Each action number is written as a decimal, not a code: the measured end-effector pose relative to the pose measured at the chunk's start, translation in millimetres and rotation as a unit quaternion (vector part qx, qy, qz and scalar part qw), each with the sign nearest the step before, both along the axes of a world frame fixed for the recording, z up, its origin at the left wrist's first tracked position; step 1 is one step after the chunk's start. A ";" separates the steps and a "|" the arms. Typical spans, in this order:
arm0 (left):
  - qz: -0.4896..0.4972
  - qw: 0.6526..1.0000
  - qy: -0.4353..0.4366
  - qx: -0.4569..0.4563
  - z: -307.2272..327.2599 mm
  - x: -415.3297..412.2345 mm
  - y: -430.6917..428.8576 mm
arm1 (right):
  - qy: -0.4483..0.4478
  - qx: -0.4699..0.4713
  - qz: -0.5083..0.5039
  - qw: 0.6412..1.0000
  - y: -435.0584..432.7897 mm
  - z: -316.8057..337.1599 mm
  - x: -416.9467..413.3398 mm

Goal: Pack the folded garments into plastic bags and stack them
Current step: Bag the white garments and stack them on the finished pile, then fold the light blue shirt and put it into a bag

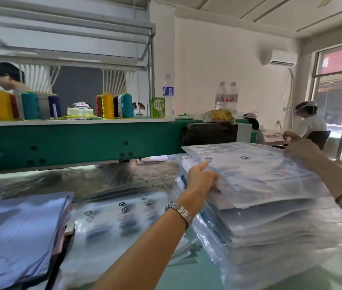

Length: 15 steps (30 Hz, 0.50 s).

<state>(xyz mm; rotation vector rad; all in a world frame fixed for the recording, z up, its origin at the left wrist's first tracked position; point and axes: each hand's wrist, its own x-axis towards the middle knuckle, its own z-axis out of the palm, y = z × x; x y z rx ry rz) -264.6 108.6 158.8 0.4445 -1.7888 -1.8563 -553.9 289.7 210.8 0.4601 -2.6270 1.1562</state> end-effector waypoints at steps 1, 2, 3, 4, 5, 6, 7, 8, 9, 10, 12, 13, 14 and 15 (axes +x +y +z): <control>0.003 1.000 -0.013 -0.012 -2.1 0.6 -1.2 | 0.008 0.054 0.003 0.999 -2.6 -2.7 -0.7; 0.008 0.999 -0.022 -0.024 -4.5 1.5 -3.2 | 0.016 0.107 0.001 0.994 -4.2 -5.7 -0.8; 0.014 0.999 -0.028 -0.034 -6.5 2.6 -4.9 | 0.021 0.160 -0.001 0.987 -6.1 -7.2 1.1; 0.020 0.998 -0.032 -0.044 -8.6 3.5 -6.5 | 0.028 0.215 -0.001 0.976 -8.2 -8.2 4.9; 0.025 0.997 -0.034 -0.057 -10.3 4.9 -7.8 | 0.036 0.250 -0.002 0.968 -9.2 -9.0 7.4; 0.032 0.996 -0.035 -0.074 -11.7 6.5 -9.1 | 0.035 0.268 -0.002 0.963 -8.8 -9.7 8.7; 0.038 0.995 -0.032 -0.092 -13.6 8.0 -10.6 | 0.036 0.281 -0.006 0.959 -7.9 -10.8 10.6; 0.046 0.993 -0.025 -0.105 -15.7 9.9 -12.1 | 0.043 0.295 -0.012 0.954 -6.6 -10.3 13.3; 0.057 0.991 -0.019 -0.116 -17.9 11.8 -13.8 | 0.048 0.294 -0.022 0.954 -5.6 -9.3 18.2; 0.072 0.989 -0.015 -0.126 -20.2 14.1 -16.0 | 0.056 0.293 -0.032 0.954 -6.4 -8.2 26.6; 0.106 0.983 -0.007 -0.147 -24.9 19.5 -23.0 | 0.085 0.310 -0.051 0.945 -14.0 -2.1 51.0; 0.119 0.981 0.000 -0.155 -26.5 23.5 -27.0 | 0.101 0.319 -0.060 0.940 -20.8 4.5 67.1; 0.128 0.978 0.008 -0.164 -28.1 28.9 -30.8 | 0.119 0.329 -0.058 0.935 -29.1 11.4 83.6; 0.137 0.975 0.014 -0.173 -29.4 34.7 -35.1 | 0.136 0.341 -0.042 0.929 -38.1 18.4 101.8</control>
